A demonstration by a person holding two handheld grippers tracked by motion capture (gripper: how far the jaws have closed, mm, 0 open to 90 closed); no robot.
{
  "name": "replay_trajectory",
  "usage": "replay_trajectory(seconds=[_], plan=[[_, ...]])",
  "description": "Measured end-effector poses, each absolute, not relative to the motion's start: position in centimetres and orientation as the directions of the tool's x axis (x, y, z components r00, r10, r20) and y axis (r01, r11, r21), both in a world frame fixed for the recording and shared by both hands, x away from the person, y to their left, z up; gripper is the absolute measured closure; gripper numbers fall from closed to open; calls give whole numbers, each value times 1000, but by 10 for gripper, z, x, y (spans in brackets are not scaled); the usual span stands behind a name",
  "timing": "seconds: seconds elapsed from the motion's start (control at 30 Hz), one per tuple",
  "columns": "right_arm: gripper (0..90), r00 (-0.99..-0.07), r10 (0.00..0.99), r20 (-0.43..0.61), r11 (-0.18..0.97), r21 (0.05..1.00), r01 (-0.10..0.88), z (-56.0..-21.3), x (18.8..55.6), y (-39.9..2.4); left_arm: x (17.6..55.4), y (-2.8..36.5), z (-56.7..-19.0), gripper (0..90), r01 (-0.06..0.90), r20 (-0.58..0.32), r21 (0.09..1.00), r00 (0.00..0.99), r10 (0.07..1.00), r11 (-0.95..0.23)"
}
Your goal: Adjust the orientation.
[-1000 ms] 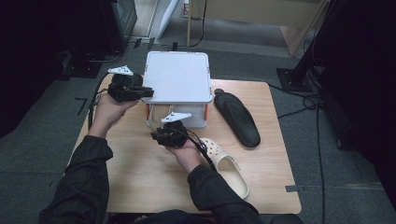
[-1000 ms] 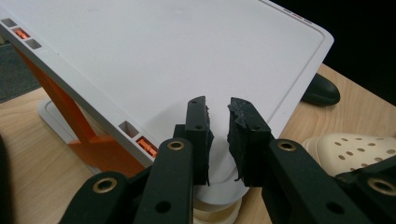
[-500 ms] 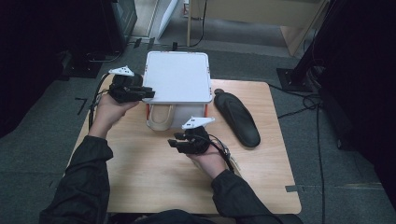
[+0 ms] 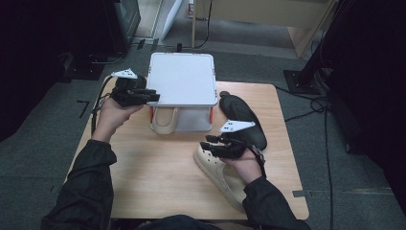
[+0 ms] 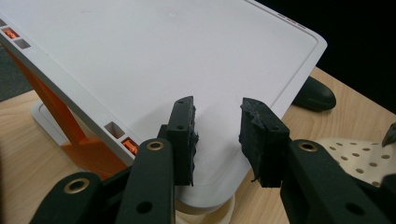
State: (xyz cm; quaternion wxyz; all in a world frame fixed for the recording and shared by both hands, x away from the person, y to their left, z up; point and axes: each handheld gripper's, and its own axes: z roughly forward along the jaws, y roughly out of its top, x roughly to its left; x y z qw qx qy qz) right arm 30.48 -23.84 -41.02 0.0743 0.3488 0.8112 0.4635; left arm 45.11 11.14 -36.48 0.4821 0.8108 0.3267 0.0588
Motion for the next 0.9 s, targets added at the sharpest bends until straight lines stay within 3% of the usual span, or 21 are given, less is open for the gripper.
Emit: replay_trajectory(seconds=[0.7, 0.9], plan=[[549, -714, 682, 157, 338, 799, 498, -420, 267, -301, 449, 109, -363, 611, 465, -203, 817, 786, 584, -341], [545, -692, 697, 185, 285, 815, 505, -421, 252, -316, 452, 111, -364, 611, 472, -225, 819, 787, 575, -325]])
